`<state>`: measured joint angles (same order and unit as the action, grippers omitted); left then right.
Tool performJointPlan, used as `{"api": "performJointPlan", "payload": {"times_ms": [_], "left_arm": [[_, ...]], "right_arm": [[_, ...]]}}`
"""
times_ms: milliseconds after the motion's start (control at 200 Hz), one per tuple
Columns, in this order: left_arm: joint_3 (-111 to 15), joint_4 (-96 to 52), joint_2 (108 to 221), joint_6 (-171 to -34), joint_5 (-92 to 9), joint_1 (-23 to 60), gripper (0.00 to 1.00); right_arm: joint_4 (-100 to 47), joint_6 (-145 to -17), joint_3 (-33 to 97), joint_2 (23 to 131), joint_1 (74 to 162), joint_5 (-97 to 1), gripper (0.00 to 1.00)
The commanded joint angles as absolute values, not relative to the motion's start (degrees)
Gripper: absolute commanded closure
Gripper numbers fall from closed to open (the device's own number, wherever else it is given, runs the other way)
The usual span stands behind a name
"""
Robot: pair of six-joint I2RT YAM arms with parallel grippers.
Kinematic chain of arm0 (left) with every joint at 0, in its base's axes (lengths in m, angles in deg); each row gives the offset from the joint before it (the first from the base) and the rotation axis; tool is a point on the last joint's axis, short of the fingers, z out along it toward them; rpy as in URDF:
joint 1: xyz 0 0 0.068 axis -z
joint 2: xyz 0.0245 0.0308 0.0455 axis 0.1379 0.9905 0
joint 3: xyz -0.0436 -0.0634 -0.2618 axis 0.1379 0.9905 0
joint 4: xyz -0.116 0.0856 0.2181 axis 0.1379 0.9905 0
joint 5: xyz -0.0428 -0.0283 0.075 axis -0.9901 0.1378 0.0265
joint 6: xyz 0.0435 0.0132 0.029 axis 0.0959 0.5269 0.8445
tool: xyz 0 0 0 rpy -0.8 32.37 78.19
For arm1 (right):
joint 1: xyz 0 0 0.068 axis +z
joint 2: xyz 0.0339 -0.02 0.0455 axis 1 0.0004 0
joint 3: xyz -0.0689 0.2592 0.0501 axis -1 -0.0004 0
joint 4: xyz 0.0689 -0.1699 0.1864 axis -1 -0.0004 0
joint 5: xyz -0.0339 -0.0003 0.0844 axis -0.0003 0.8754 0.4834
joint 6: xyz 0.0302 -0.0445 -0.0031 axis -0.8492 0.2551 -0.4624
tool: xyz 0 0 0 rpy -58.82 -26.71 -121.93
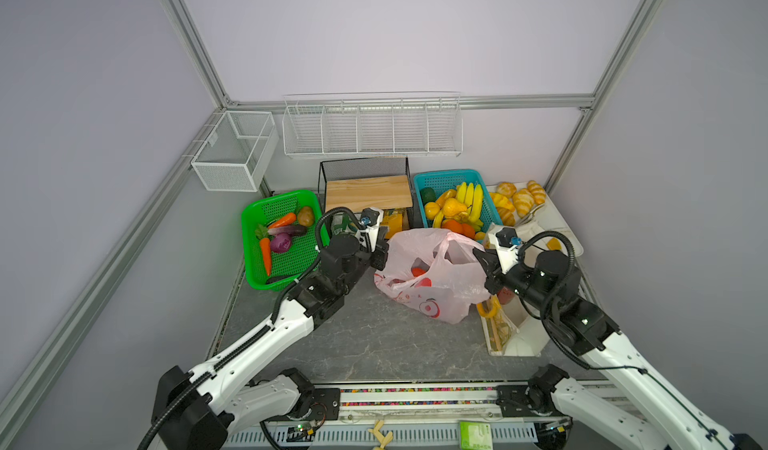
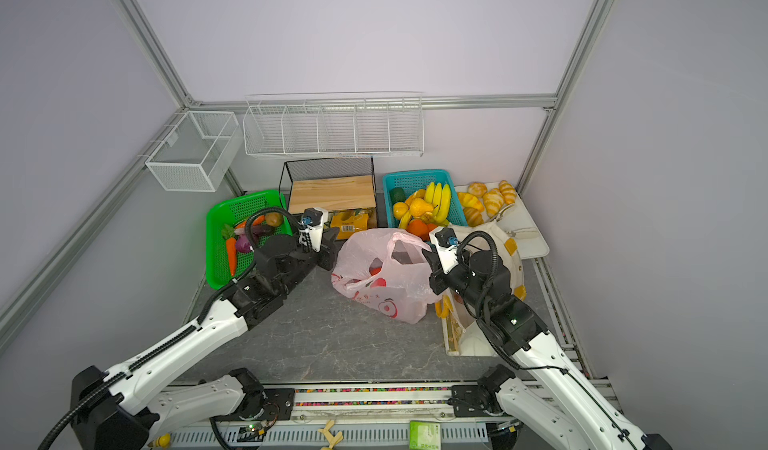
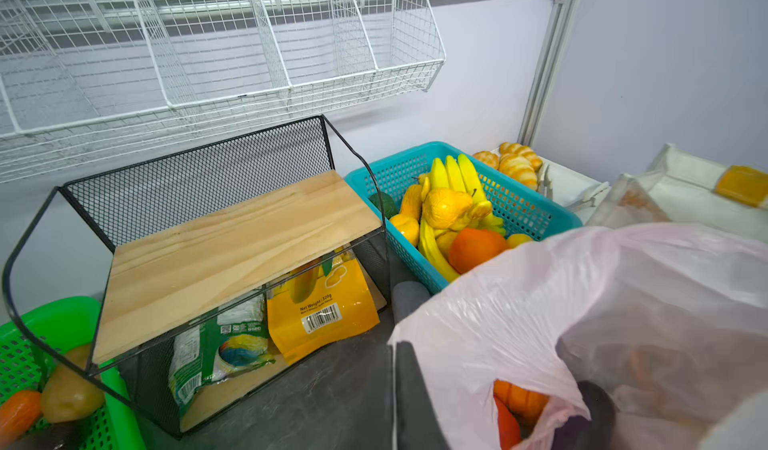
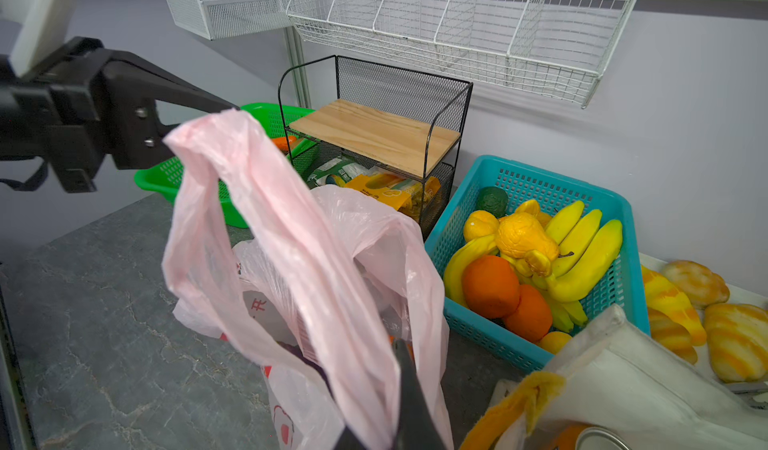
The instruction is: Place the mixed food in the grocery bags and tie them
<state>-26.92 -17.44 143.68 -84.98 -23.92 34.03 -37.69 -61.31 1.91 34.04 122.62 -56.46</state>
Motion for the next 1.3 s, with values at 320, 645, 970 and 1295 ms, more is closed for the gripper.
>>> {"api": "performJointPlan", "payload": {"times_ms": [320, 645, 970, 1295], "left_arm": [[-37.6, -4.9, 165.2, -85.0, -40.3, 27.2, 0.1], [-38.6, -10.7, 166.6, -95.8, -63.3, 26.0, 1.0], [-18.7, -25.2, 146.2, -122.1, -49.3, 25.3, 1.0], [-10.7, -26.6, 138.6, -132.3, -39.4, 27.2, 1.0]], "right_arm": [[-39.1, -60.2, 4.1, 34.2, 122.0, -54.2, 0.93], [-40.2, -60.2, 7.6, 35.9, 121.7, -60.4, 0.93], [-53.3, -62.9, 20.8, 47.8, 122.0, -72.5, 0.65], [-53.9, -54.9, 25.8, 44.1, 135.1, -62.8, 0.37]]}}
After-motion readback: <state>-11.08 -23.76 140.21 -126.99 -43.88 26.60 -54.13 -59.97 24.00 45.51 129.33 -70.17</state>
